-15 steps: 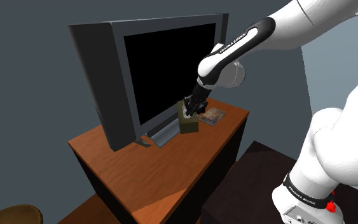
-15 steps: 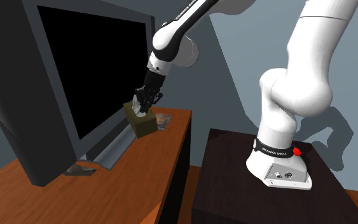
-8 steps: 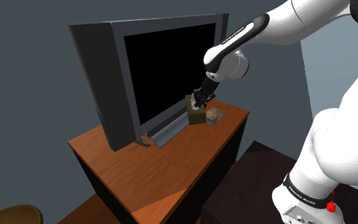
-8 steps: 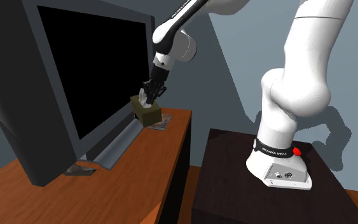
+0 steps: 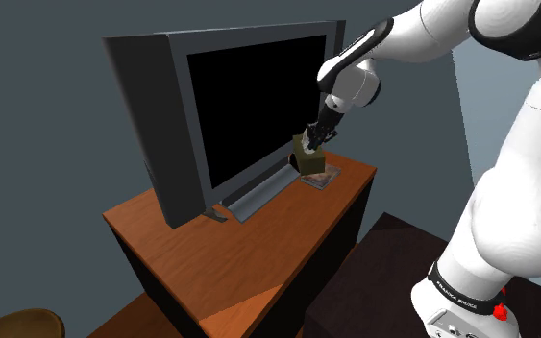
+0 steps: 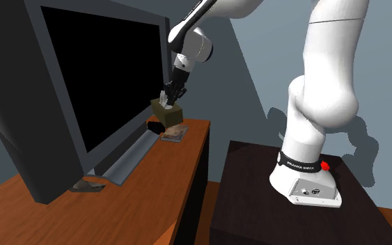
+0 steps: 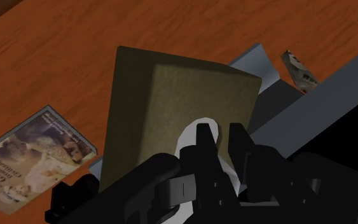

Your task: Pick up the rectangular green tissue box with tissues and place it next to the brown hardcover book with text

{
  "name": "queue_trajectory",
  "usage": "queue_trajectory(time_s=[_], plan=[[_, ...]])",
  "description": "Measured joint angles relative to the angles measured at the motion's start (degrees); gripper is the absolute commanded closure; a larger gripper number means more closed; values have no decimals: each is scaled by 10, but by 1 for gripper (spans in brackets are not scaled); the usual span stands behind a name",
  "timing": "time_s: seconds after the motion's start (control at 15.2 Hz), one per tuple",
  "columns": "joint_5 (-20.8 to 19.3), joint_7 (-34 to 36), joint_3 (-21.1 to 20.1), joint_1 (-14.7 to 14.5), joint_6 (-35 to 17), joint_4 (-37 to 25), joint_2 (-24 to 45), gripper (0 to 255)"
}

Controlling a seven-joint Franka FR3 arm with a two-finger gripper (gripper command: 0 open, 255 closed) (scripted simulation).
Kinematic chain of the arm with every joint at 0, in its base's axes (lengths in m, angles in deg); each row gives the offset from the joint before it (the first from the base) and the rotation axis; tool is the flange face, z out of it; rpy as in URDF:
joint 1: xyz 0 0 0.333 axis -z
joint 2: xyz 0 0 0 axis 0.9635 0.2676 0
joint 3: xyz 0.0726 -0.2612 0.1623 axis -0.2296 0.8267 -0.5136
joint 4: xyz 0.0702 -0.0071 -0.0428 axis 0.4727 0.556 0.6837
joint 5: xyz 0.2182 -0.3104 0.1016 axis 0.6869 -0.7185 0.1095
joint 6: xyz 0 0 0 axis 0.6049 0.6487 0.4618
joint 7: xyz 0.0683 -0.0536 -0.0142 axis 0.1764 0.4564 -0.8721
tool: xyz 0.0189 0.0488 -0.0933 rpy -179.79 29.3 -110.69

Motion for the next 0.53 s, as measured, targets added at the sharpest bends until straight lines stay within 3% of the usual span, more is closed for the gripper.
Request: queue_trajectory(time_s=[0.33,0.53], plan=[[42,-74,24,51,68,-101,85,255],[58,-97,25,65,72,-114,107,255]])
